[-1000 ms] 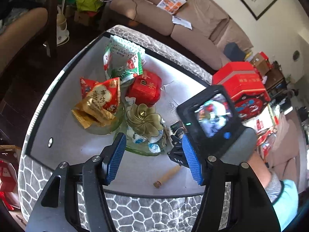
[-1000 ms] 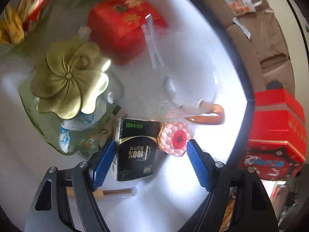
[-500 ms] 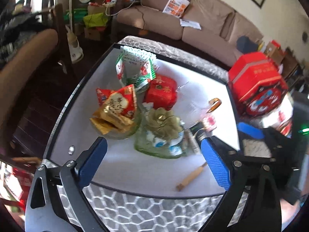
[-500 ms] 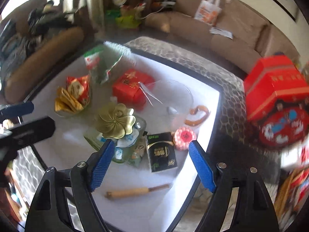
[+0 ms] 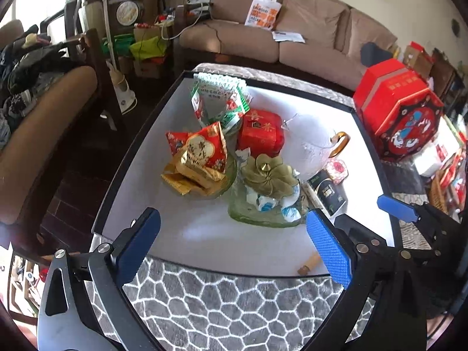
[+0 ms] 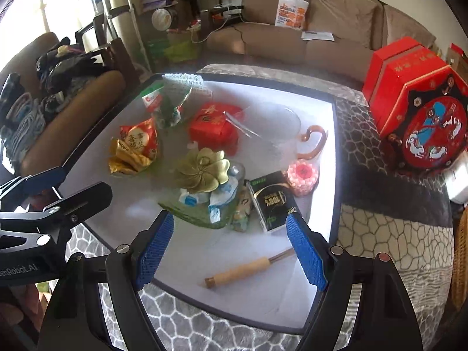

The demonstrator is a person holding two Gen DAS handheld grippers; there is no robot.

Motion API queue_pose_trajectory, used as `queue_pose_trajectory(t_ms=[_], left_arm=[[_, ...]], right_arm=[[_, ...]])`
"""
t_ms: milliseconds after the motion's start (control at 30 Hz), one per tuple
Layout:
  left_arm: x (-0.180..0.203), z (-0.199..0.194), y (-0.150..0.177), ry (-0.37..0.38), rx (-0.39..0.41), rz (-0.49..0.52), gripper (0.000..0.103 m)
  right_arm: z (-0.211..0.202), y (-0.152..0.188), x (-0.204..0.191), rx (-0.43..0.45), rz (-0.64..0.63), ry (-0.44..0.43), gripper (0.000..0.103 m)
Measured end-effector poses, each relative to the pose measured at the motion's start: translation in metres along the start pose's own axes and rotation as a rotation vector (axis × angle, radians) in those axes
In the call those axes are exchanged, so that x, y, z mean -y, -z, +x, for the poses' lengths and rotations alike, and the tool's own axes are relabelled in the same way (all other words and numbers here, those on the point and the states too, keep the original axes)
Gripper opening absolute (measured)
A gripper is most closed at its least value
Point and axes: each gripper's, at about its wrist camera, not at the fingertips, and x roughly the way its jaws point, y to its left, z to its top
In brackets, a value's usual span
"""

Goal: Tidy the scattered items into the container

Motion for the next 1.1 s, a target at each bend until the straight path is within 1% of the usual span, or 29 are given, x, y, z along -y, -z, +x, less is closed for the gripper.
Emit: queue_pose_trajectory(t_ms=[367, 500, 633, 700, 767, 867, 933, 967, 1100], left_arm=[[0.01, -0.007, 0.004, -0.007, -0.004, 0.022, 0.1], [0.02, -0.021, 0.006, -0.003, 0.017, 0.037, 0.1], [0.038, -0.037, 0.008, 0.018, 0.044, 0.045, 0.1], [0.054, -0.044, 0.011, 0.029, 0.063, 0.057, 0.1], [0.076, -0.051, 0.016, 0.053, 0.083, 0.075, 0.1], [0.111, -0.056, 0.023, 0.086, 0.105, 0.086, 0.1], [0.141, -0.059, 0.031, 0.12, 0.127, 0.111, 0.1], [0.158, -0.059, 0.036, 0.141, 0.125, 0.125, 0.101], [0.223, -0.044, 0.053, 0.211, 0.086, 0.156, 0.101]], right_arm=[[-0.007, 0.01, 0.002, -0.002, 0.026, -0.013, 0.081], [-0.023, 0.013, 0.004, 0.031, -0.001, -0.002, 0.081], [-0.043, 0.016, 0.018, 0.055, 0.009, -0.007, 0.082], [-0.053, 0.019, 0.028, 0.07, 0.011, 0.002, 0.082], [-0.064, 0.024, 0.042, 0.088, 0.005, 0.033, 0.082], [-0.079, 0.034, 0.074, 0.109, 0.027, 0.067, 0.083], [-0.089, 0.046, 0.107, 0.114, 0.078, 0.078, 0.083], [-0.092, 0.051, 0.121, 0.116, 0.098, 0.087, 0.083], [-0.101, 0.081, 0.19, 0.098, 0.175, 0.148, 0.083]])
